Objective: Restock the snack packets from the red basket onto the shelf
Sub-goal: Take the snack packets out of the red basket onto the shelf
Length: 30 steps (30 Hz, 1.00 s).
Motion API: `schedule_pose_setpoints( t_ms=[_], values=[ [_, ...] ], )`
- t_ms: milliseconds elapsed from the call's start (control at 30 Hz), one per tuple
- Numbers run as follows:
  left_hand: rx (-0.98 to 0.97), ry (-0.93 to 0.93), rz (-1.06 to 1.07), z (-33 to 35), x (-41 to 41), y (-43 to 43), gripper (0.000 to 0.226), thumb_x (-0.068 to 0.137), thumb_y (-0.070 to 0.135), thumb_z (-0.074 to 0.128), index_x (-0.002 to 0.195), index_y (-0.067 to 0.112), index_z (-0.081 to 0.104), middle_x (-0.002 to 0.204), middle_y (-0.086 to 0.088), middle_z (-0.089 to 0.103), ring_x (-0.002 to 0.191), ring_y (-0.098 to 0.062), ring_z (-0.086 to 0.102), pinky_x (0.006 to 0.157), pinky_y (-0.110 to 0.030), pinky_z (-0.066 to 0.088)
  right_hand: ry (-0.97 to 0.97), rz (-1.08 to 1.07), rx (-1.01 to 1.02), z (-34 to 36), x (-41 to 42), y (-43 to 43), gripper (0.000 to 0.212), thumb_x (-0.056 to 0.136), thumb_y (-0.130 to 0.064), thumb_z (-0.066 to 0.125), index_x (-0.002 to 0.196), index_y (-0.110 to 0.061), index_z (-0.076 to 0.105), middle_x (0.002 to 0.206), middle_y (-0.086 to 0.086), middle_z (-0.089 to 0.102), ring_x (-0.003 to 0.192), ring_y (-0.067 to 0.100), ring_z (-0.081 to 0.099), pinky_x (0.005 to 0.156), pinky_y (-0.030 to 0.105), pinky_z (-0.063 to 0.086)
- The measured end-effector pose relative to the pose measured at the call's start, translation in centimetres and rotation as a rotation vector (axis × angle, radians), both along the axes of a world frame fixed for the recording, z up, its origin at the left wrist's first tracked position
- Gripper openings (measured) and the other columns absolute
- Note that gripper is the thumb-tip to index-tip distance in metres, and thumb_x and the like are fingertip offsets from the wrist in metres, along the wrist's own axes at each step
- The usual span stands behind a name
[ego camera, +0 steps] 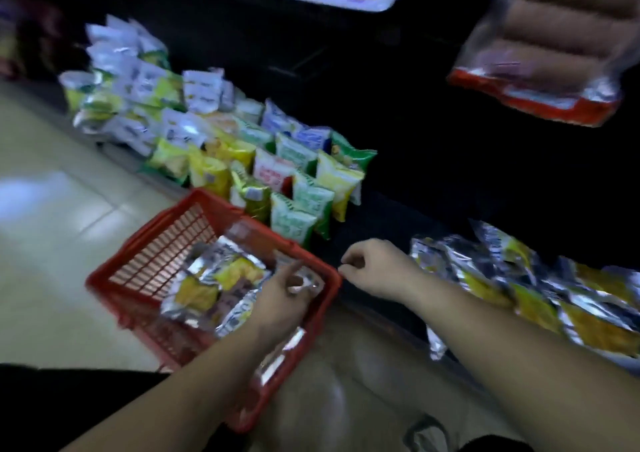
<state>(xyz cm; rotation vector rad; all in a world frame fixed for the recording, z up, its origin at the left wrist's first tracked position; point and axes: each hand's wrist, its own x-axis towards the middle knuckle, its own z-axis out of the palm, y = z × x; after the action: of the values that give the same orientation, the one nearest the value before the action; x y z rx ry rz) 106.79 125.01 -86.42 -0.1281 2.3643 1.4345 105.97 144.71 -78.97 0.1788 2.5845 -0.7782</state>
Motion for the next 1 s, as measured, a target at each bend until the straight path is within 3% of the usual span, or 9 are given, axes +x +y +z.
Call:
schedule_pose_setpoints(
  t_ms=[200,333,400,467,533,600,767,900,1000],
  values=[
    [-0.191,-0.089,0.129,-6.3,-3.1,-8.4,0.051,0.093,0.028,0.068,0.143,0.025,0.054,0.13,-0.004,0.066,0.115,-0.022,0.065,0.095,-0.036,0.054,-0.08,0.2,-0.135,-7.8,-6.8,-10.7,0.019,0.095,-0.033,0.063,0.109,-0.024,0.073,0.096,-0.001,0.072,0.081,0.016,0.068,0.07,0.03,0.054],
    [-0.224,-0.181,0.234,-9.8,-6.6,-11.9,0.058,0.098,0.04,0.057,0.151,0.021,0.042,0.12,-0.006,0.071,0.089,-0.025,0.073,0.07,-0.037,0.06,-0.125,0.246,-0.101,-14.1,-9.9,-14.4,0.032,0.094,-0.033,0.06,0.124,-0.025,0.066,0.118,0.002,0.063,0.099,0.021,0.063,0.078,0.027,0.046],
    [-0.294,-0.227,0.249,-11.7,-8.3,-13.3,0.062,0.098,0.045,0.055,0.154,0.026,0.037,0.142,-0.01,0.056,0.107,-0.027,0.069,0.087,-0.042,0.06,-0.09,0.244,-0.015,-16.8,-10.9,-14.9,0.038,0.093,-0.033,0.06,0.13,-0.025,0.063,0.129,0.005,0.056,0.11,0.026,0.06,0.087,0.031,0.05],
    [-0.42,-0.296,0.209,-13.5,-9.9,-14.7,0.079,0.089,0.064,0.06,0.156,0.035,0.031,0.163,-0.009,0.028,0.143,-0.037,0.04,0.116,-0.057,0.037,-0.042,0.259,0.013,-19.0,-11.2,-15.0,0.042,0.093,-0.035,0.061,0.134,-0.023,0.061,0.134,0.002,0.053,0.119,0.026,0.056,0.096,0.035,0.049],
    [-0.433,-0.423,0.099,-14.5,-11.3,-16.0,0.111,0.064,0.087,0.066,0.157,0.046,0.021,0.17,-0.005,0.005,0.154,-0.042,0.01,0.12,-0.066,0.022,-0.073,0.283,-0.066,-20.6,-11.0,-15.3,0.047,0.094,-0.039,0.062,0.138,-0.024,0.058,0.141,-0.002,0.05,0.128,0.022,0.052,0.103,0.038,0.047],
    [-0.503,-0.521,-0.094,-15.5,-12.2,-16.8,0.122,0.055,0.086,0.074,0.157,0.051,0.017,0.17,-0.004,-0.011,0.155,-0.043,-0.008,0.12,-0.07,0.015,-0.123,0.272,-0.162,-21.8,-10.9,-15.8,0.053,0.095,-0.042,0.062,0.144,-0.026,0.052,0.148,-0.004,0.046,0.133,0.02,0.048,0.107,0.04,0.044],
    [-0.656,-0.37,-0.129,-19.1,-11.8,-17.2,0.052,0.073,0.054,0.076,0.121,0.05,0.057,0.168,-0.002,0.006,0.152,-0.042,0.002,0.115,-0.073,0.019,-0.177,0.304,-0.186,-24.0,-11.5,-17.5,0.06,0.097,-0.043,0.057,0.153,-0.034,0.039,0.162,-0.009,0.03,0.143,0.021,0.039,0.113,0.047,0.039],
    [-0.662,-0.344,-0.113,-20.8,-10.9,-16.8,0.011,0.085,0.05,0.065,0.094,0.043,0.063,0.169,0.002,0.002,0.153,-0.041,-0.003,0.116,-0.071,0.019,-0.15,0.354,-0.174,-25.4,-12.2,-18.2,0.067,0.092,-0.042,0.059,0.154,-0.035,0.036,0.163,-0.01,0.029,0.149,0.019,0.03,0.117,0.044,0.035],
    [-0.536,-0.26,-0.007,-21.2,-10.6,-18.3,0.009,0.09,0.046,0.063,0.095,0.039,0.063,0.148,0.0,0.042,0.138,-0.034,0.039,0.109,-0.06,0.041,-0.117,0.352,-0.128,-25.8,-12.6,-18.1,0.07,0.09,-0.045,0.057,0.155,-0.036,0.033,0.164,-0.004,0.028,0.15,0.021,0.027,0.117,0.044,0.034]
  ],
)
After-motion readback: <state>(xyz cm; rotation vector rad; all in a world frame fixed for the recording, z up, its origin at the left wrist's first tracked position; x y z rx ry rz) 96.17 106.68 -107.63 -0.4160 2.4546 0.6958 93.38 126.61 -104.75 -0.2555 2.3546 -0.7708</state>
